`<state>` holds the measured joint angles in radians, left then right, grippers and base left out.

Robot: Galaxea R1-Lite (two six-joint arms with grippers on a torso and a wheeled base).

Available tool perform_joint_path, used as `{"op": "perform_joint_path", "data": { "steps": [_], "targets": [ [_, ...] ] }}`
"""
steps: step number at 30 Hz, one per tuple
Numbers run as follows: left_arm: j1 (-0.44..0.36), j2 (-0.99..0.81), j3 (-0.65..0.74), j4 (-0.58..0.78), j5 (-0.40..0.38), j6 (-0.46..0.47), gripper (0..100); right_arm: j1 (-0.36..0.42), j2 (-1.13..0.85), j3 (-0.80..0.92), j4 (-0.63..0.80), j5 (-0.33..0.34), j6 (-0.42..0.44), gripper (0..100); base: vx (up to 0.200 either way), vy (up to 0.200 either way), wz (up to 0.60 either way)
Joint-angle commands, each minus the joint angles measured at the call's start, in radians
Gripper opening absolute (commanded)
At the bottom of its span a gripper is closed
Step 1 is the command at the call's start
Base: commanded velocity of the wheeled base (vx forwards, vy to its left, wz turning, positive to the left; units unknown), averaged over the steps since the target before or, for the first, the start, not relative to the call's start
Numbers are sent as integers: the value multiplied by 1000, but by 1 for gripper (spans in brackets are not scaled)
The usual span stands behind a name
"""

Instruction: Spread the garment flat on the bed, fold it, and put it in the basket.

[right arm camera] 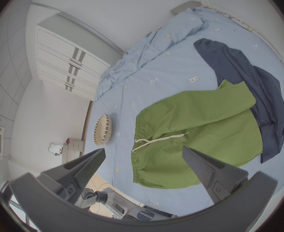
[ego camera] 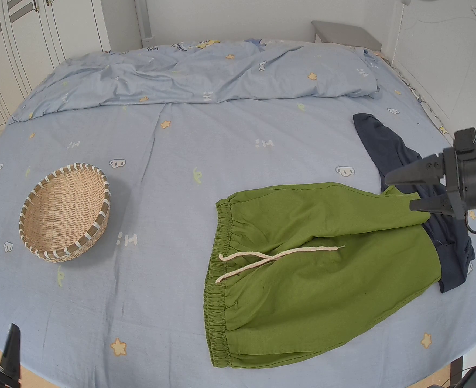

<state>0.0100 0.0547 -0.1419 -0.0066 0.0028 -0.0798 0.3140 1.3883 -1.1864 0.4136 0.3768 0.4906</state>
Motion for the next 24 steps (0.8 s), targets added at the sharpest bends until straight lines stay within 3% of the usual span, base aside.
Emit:
{"op": "perform_joint_path", "data": {
  "steps": [1, 3, 6, 7, 8, 10, 12, 13, 14, 17, 22, 24],
  "targets": [
    [16, 475, -258, 30, -165, -169, 100, -159, -235, 332, -292, 129, -57, 100, 0, 0, 0],
    [-2, 616, -280, 30, -231, -241, 100, -161, -244, 386, -404, 126, -66, 100, 0, 0, 0],
    [-140, 781, -309, 28, -369, -357, 100, -161, -233, 452, -578, 128, -57, 100, 0, 0, 0],
    [-140, 781, -309, 28, -369, -357, 100, -161, -233, 452, -578, 128, -57, 100, 0, 0, 0],
    [-246, 853, -309, 27, -441, -448, 100, -161, -226, 473, -619, 136, -60, 100, 0, 0, 0],
    [-370, 913, -292, 23, -507, -495, 100, -148, -213, 490, -624, 149, -66, 100, 0, 0, 0],
    [-467, 967, -281, 19, -547, -494, 100, -115, -213, 501, -621, 157, -67, 100, 0, 0, 0],
    [-467, 967, -281, 19, -547, -494, 100, -115, -213, 501, -621, 157, -67, 100, 0, 0, 0],
    [-539, 1042, -280, -13, -563, -500, 100, -92, -210, 511, -621, 157, -67, 100, 0, 0, 0],
    [-571, 1126, -274, -56, -561, -502, 100, -89, -209, 518, -621, 155, -69, 100, 0, 0, 0],
    [-590, 1462, -268, -236, -563, -502, 100, -110, -186, 538, -624, 152, -136, 100, 0, 0, 0],
    [-594, 1493, -266, -248, -563, -503, 100, -116, -181, 539, -625, 152, -144, 100, 0, 0, 0]
  ]
}}
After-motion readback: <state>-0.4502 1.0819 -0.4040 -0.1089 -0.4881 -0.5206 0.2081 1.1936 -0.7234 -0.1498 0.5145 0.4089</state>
